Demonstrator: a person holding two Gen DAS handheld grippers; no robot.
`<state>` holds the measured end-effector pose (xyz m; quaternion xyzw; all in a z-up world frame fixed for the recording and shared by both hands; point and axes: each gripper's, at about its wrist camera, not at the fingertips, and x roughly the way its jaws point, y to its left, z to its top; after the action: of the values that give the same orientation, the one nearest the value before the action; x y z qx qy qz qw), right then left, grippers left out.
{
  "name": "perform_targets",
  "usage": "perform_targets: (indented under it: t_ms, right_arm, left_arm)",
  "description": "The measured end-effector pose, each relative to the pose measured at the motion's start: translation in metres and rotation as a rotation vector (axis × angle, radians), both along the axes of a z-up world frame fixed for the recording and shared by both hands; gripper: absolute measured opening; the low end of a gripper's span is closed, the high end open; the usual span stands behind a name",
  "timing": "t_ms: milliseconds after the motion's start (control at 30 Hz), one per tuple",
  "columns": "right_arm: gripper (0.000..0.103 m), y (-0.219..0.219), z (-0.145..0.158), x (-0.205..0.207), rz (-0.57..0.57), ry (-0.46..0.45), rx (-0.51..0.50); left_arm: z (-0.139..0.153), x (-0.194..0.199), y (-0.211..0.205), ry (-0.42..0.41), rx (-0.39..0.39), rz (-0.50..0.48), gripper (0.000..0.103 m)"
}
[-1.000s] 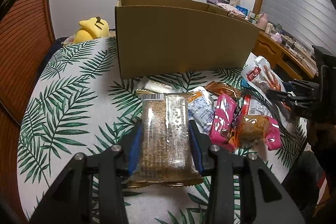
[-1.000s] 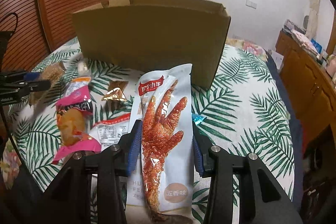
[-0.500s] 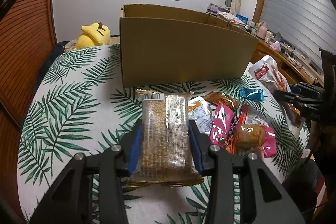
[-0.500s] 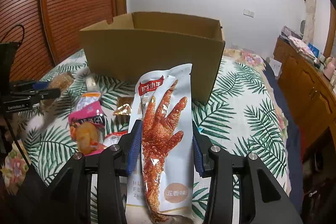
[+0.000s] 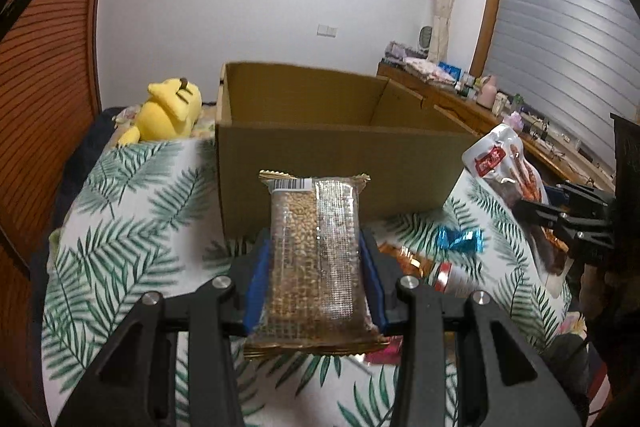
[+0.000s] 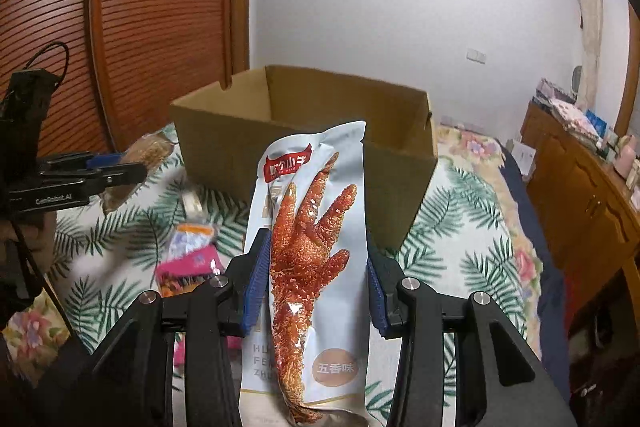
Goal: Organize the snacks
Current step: 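Lift both packs and carry them over the open box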
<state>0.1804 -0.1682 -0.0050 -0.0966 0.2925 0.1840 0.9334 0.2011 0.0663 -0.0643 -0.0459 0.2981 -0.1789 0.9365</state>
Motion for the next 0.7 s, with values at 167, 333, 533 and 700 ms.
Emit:
perform_targets:
  t_ms: [167, 333, 533, 700]
  right_arm:
    - [0.043, 0.008, 0.013, 0.006, 0.007, -0.028, -0.009]
    - [0.043, 0.018, 0.024, 0.015, 0.016, -0.05, -0.017]
    - [0.043, 0.026, 0.033, 0.028, 0.031, -0.074, -0.02]
    - [0.043, 0.031, 0.042, 0.043, 0.037, -0.098, -0.022]
  left_arm:
    - [0.016, 0.01, -0.001, -0.036, -0.01, -0.008, 0.039]
    - [0.029, 0.022, -0.001, -0.065, -0.027, -0.011, 0.039]
    - [0.046, 0.037, -0.003, -0.106, -0.037, -0.021, 0.039]
    - [0.06, 0.051, -0.008, -0.131, -0.035, -0.035, 0.039]
